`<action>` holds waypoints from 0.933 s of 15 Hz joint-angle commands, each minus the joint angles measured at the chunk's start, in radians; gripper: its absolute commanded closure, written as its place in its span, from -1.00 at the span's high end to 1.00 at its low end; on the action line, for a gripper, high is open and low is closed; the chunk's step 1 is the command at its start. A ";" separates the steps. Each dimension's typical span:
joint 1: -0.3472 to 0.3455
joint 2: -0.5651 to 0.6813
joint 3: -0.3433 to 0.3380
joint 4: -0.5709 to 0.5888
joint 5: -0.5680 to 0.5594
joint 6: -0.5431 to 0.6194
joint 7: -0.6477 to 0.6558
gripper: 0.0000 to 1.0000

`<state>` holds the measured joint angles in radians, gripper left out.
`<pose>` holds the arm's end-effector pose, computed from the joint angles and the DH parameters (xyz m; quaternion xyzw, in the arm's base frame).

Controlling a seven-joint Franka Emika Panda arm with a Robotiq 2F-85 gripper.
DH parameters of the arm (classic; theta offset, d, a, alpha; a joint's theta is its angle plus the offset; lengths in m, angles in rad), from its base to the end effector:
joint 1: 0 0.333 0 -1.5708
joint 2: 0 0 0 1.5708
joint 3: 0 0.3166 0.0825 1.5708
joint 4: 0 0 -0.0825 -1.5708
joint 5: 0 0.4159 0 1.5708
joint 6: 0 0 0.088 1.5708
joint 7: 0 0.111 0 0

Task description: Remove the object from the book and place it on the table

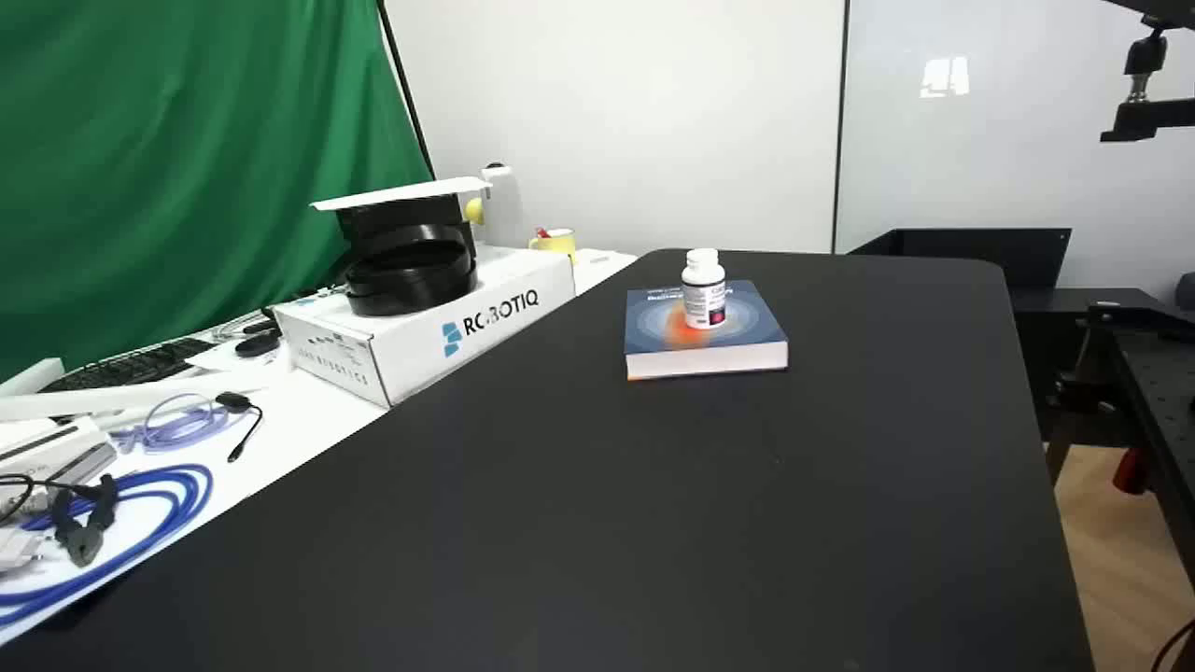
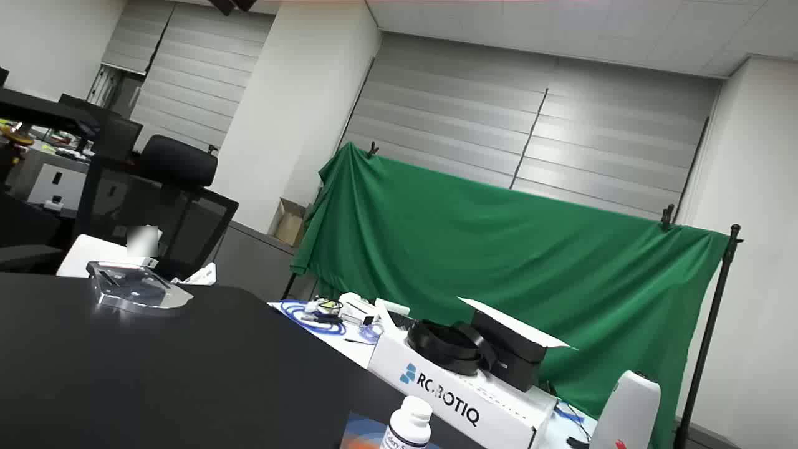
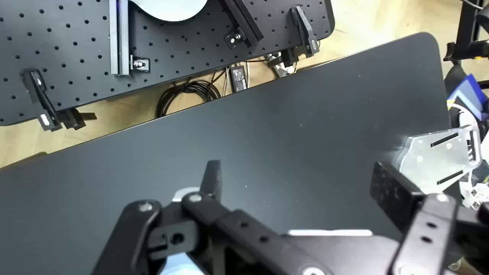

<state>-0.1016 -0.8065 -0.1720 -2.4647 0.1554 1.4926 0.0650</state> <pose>0.3109 -0.0767 0.5333 -0.9771 0.1361 0.0749 0.1452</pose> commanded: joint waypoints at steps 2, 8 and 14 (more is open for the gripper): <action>-0.024 0.004 0.016 0.003 0.010 -0.002 -0.014 1.00; -0.024 0.004 0.016 0.003 0.010 -0.002 -0.014 1.00; -0.042 0.048 -0.004 0.038 -0.031 0.105 -0.074 1.00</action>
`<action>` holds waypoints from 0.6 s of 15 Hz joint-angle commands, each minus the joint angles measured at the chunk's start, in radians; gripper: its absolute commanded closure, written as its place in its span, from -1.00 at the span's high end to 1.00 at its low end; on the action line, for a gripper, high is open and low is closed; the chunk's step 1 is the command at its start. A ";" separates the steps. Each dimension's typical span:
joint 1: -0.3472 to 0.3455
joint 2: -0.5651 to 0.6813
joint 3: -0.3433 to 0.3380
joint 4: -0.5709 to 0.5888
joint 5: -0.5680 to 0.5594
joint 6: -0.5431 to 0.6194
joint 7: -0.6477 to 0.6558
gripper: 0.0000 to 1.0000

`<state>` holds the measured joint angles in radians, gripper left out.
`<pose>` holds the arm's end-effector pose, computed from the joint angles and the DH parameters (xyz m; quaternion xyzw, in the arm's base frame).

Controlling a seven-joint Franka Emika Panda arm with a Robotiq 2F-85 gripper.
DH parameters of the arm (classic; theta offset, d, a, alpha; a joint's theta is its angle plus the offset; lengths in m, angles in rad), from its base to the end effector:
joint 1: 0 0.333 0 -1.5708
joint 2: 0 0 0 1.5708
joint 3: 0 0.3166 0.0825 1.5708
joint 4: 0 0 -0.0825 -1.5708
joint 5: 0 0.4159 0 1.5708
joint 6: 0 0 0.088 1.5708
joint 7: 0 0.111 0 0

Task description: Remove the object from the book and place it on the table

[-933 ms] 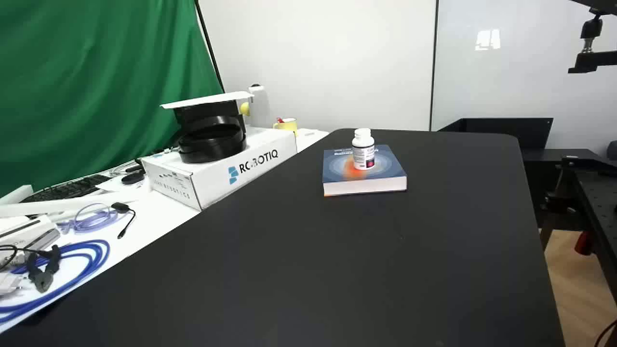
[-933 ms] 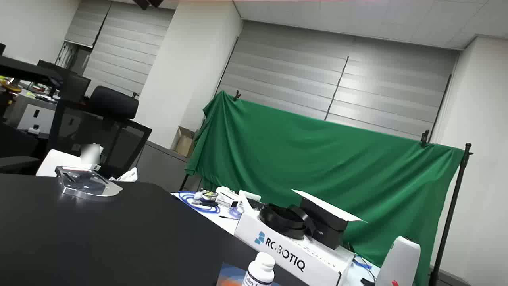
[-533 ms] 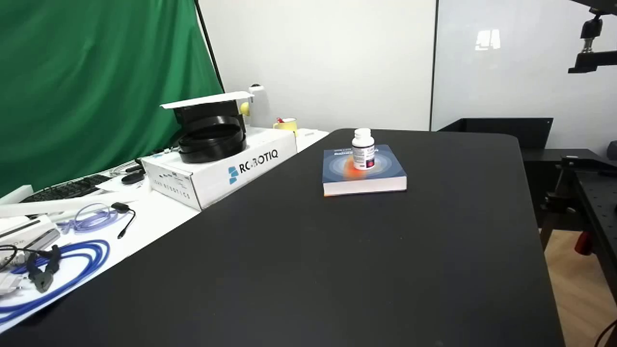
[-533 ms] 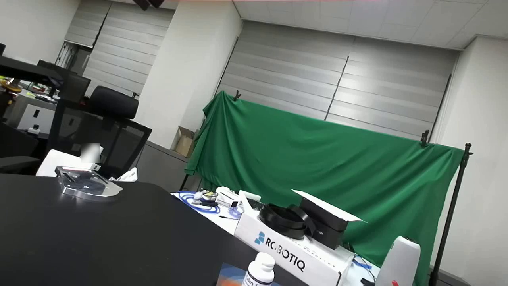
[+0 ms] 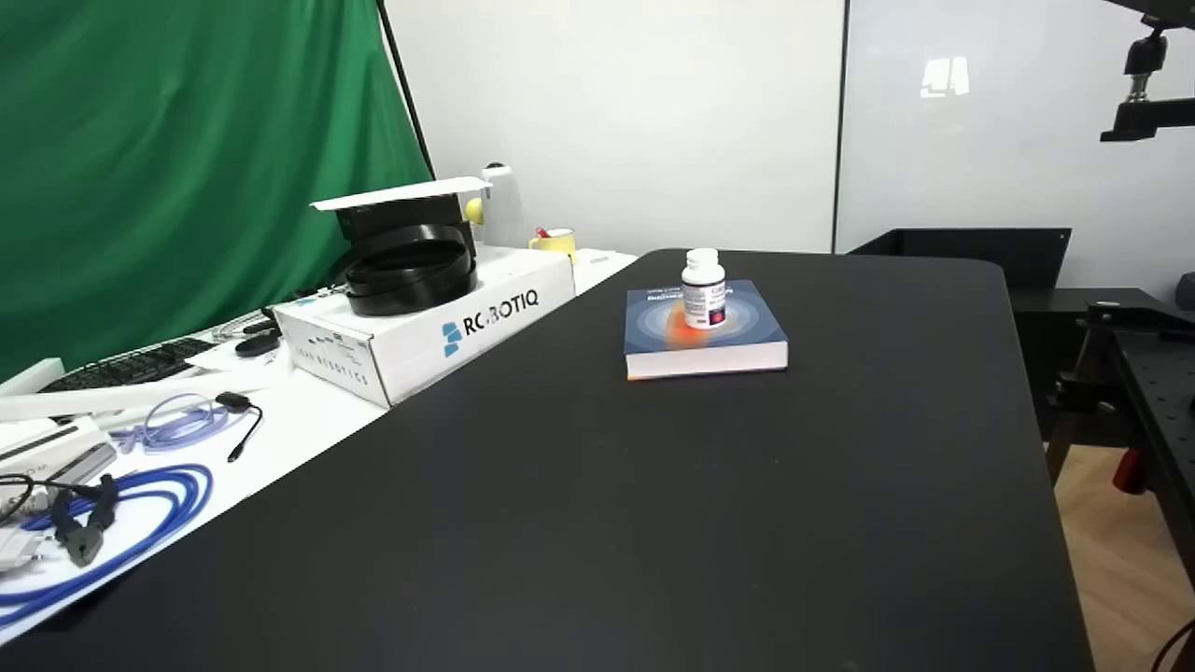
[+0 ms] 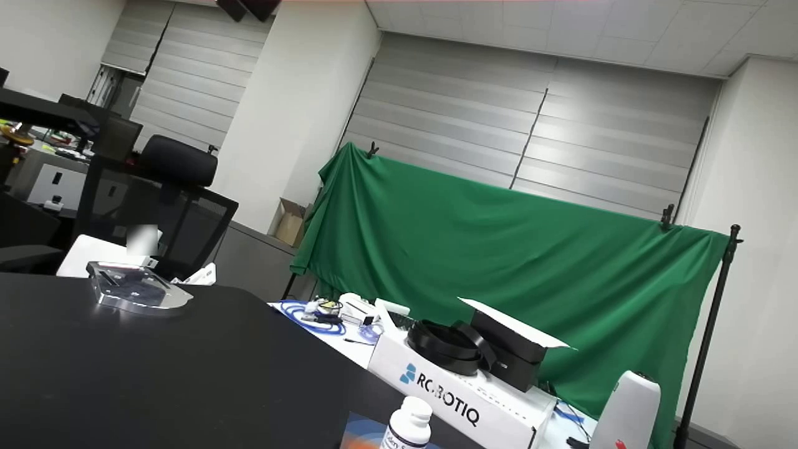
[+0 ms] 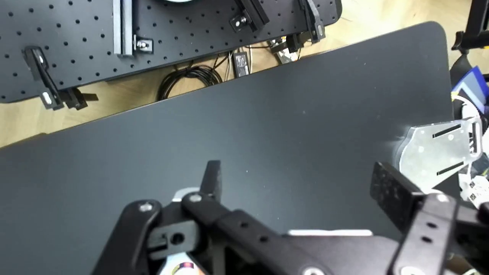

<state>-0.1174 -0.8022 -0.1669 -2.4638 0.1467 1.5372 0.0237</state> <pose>0.3158 -0.0830 0.5353 -0.9810 0.1255 0.0512 0.1388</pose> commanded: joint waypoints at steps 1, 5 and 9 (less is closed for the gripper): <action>-0.036 0.068 -0.016 0.052 -0.036 0.104 -0.040 1.00; -0.062 0.219 -0.053 0.150 -0.070 0.265 -0.067 1.00; -0.071 0.437 -0.060 0.312 -0.074 0.423 -0.035 1.00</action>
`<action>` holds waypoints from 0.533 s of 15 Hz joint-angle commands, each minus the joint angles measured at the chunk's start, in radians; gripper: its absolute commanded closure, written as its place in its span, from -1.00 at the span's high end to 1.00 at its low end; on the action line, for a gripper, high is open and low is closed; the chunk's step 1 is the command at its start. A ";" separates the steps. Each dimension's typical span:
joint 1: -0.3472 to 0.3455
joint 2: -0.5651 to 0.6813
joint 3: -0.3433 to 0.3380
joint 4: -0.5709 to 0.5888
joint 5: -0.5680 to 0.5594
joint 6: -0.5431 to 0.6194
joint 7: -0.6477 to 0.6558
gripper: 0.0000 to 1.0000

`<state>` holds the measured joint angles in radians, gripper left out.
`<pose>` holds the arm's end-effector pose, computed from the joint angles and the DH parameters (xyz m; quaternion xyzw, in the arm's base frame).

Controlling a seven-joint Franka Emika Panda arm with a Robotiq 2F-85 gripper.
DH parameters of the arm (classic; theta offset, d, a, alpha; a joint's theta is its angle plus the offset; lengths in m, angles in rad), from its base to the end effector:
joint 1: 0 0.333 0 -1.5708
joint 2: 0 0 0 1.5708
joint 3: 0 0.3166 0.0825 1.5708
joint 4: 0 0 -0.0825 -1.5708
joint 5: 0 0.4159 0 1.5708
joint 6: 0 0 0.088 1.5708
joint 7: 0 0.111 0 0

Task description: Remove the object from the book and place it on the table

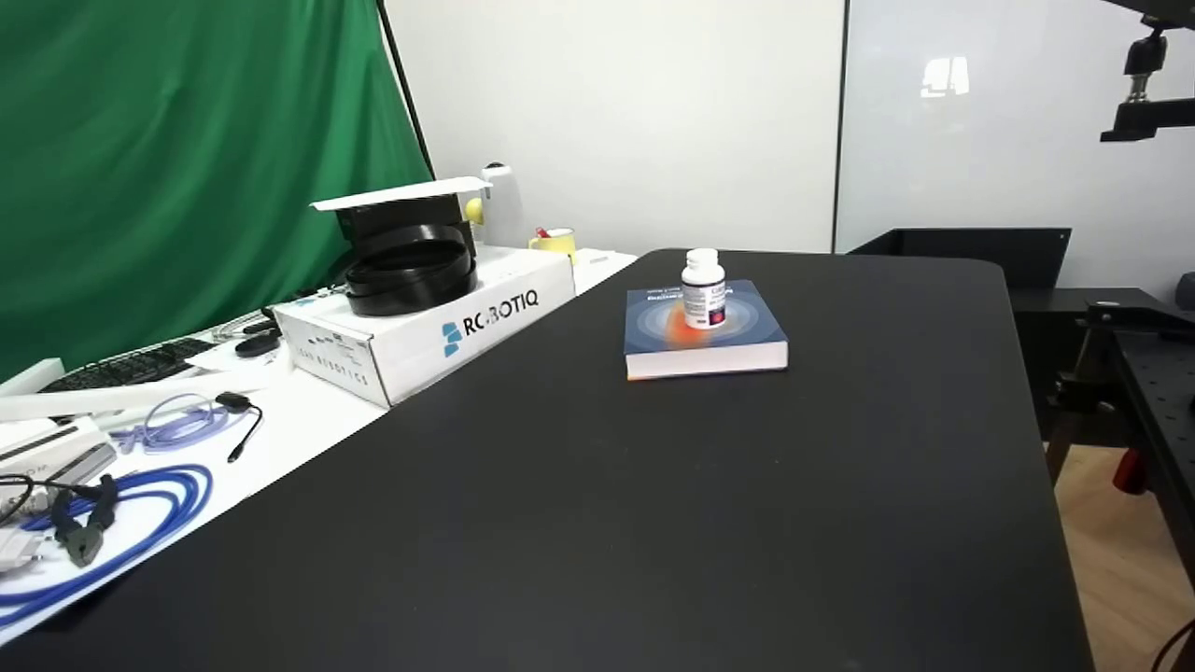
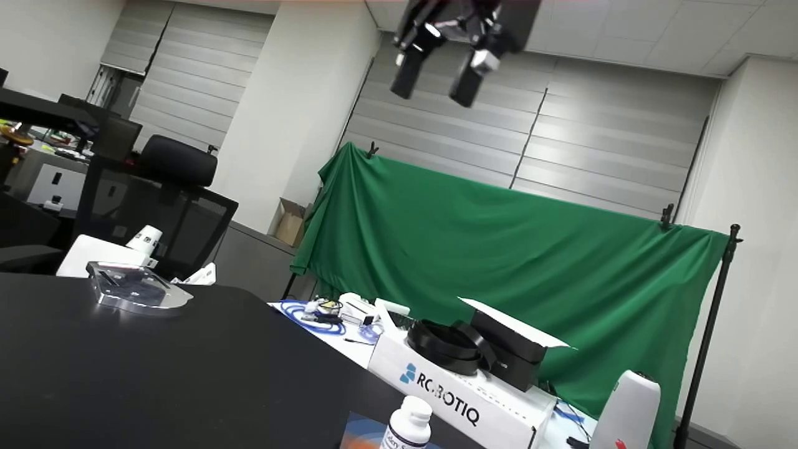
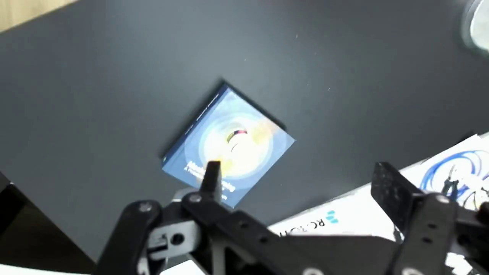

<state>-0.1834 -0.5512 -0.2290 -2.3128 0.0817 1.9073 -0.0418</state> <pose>0.3962 -0.1787 0.5454 -0.9762 0.1814 -0.0853 0.0827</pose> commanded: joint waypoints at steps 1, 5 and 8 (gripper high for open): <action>-0.011 0.249 0.011 0.208 -0.019 0.091 0.058 1.00; -0.005 0.481 0.034 0.411 -0.066 0.166 0.165 1.00; 0.005 0.633 0.056 0.574 -0.103 0.129 0.251 1.00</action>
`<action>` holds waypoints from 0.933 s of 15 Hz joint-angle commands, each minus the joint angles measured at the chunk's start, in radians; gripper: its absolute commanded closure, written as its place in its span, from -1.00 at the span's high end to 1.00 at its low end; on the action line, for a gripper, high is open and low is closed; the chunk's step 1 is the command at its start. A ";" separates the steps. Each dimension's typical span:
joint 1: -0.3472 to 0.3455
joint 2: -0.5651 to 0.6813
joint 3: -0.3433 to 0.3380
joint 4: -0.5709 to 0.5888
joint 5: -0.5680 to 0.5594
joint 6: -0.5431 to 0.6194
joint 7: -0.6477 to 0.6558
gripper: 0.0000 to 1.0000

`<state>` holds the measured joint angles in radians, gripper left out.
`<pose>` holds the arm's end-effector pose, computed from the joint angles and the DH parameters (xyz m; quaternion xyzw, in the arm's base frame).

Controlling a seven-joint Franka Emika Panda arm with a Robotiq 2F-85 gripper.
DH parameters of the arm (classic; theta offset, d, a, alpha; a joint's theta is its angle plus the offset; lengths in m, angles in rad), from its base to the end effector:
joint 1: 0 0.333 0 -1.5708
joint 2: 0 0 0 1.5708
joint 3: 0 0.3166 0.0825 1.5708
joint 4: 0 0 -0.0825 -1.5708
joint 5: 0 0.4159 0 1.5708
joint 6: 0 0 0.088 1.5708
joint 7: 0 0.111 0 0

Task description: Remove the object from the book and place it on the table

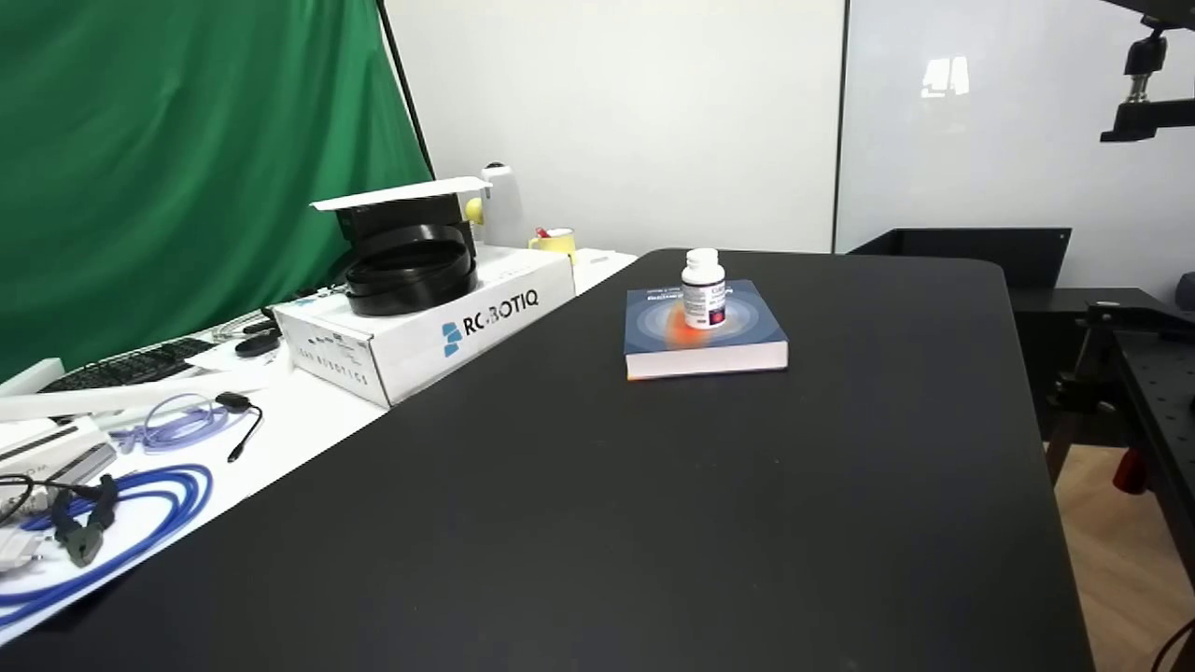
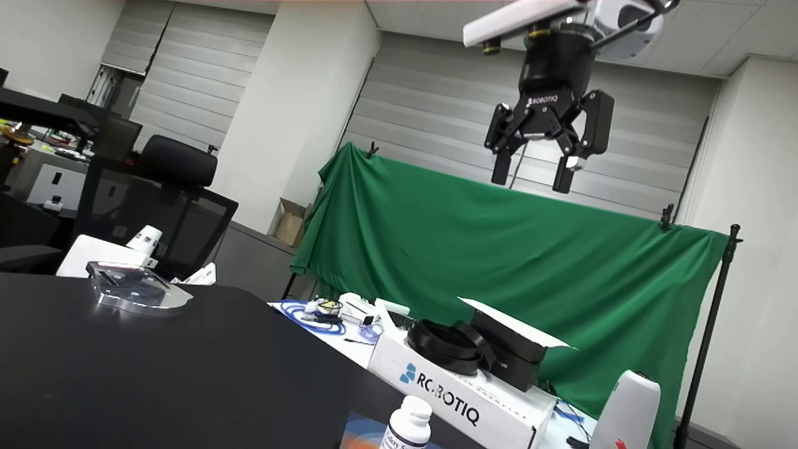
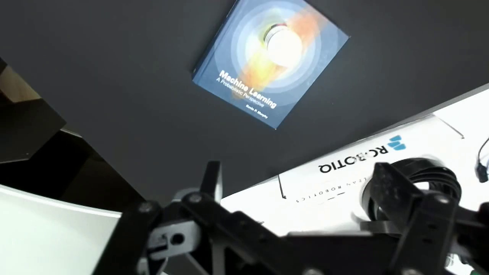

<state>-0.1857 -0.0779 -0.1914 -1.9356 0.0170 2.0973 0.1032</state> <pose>0.5498 -0.2195 0.5287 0.9634 -0.2400 0.1197 0.0012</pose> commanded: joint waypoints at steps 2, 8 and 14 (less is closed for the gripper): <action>0.023 0.241 0.027 0.299 -0.055 -0.119 0.168 1.00; 0.049 0.283 0.037 0.319 -0.034 -0.148 0.165 1.00; 0.046 0.285 0.035 0.317 -0.034 -0.148 0.161 1.00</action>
<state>-0.1403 0.2057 -0.1552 -1.6233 -0.0179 1.9537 0.2658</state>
